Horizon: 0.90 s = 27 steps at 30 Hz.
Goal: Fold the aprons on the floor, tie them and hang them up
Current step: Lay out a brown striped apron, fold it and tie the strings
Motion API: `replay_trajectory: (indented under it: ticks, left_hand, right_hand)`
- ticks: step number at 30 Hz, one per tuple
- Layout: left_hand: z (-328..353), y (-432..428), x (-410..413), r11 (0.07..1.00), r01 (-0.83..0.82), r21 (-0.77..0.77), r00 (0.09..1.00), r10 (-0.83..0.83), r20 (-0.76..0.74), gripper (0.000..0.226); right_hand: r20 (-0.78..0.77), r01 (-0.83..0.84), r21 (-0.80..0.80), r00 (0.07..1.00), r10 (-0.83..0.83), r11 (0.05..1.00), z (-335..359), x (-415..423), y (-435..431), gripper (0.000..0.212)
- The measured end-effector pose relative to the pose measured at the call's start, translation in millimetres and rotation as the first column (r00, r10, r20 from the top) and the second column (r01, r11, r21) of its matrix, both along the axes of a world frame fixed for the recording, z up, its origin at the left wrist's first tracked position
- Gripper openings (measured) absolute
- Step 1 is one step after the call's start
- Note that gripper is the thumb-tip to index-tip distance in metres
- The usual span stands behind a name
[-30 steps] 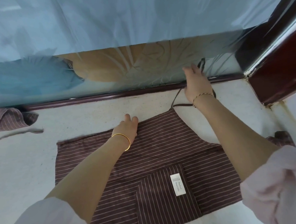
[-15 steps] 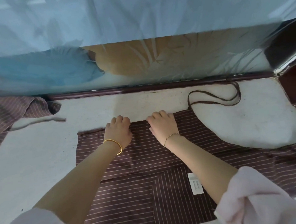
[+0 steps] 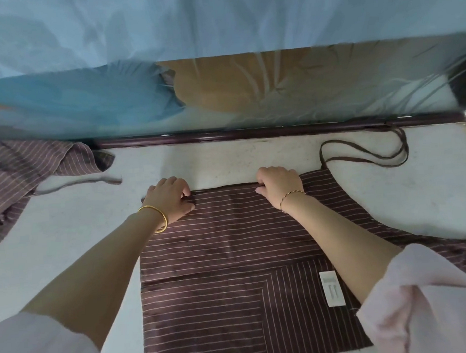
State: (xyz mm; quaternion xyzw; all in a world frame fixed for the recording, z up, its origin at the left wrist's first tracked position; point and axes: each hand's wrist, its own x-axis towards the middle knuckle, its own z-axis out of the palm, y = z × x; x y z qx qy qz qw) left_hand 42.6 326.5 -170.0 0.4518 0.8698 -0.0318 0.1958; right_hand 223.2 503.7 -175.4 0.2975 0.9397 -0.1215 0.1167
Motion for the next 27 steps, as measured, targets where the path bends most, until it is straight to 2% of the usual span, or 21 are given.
replay_trajectory:
  ticks: [5,9,12,15,17,19,21,24,25,27]
  left_hand:
    - [-4,0,-15,1.000,-0.025,0.002,1.000,0.025,0.015,0.016]
    - [-3,2,-19,0.999,0.030,-0.015,1.000,-0.030,-0.001,0.010]
    - [-4,4,-21,0.990,0.127,-0.060,0.982,-0.134,-0.131,0.016]
    - [-3,8,-17,0.978,0.138,-0.155,0.925,-0.183,-0.332,0.022]
    - [2,10,-11,0.980,0.037,-0.195,0.887,-0.122,-0.445,0.026]
    - [6,14,3,0.994,-0.026,-0.109,0.868,-0.032,-0.496,0.026]
    - [2,25,36,0.994,0.036,0.099,0.912,0.008,-0.411,0.024]
    - [-14,40,120,0.904,0.197,0.380,0.970,-0.124,-0.207,0.023]
    - [-20,43,146,0.887,0.240,0.395,0.969,-0.195,-0.151,0.029]
    - [-30,40,170,0.925,0.291,0.246,0.957,-0.277,-0.091,0.047]
  right_hand:
    - [0.030,-0.008,0.014,1.000,0.008,1.000,1,-4,4,0.023]
    - [0.046,-0.009,0.026,0.999,0.008,1.000,0,-7,4,0.024]
    - [0.015,0.010,0.071,1.000,-0.011,0.997,-2,-7,2,0.024]
    - [-0.157,0.077,0.193,0.987,-0.047,0.978,-4,0,-7,0.020]
    - [-0.322,0.145,0.265,0.945,-0.054,0.953,-2,15,-18,0.024]
    - [-0.427,0.190,0.275,0.902,-0.057,0.942,-5,42,-33,0.026]
    - [-0.435,0.221,0.283,0.897,-0.080,0.934,-12,71,-48,0.026]
    - [-0.395,0.303,0.246,0.899,-0.190,0.921,-25,106,-69,0.030]
    - [-0.388,0.327,0.232,0.895,-0.221,0.916,-27,117,-74,0.032]
    - [-0.395,0.355,0.212,0.883,-0.253,0.910,-29,132,-78,0.036]
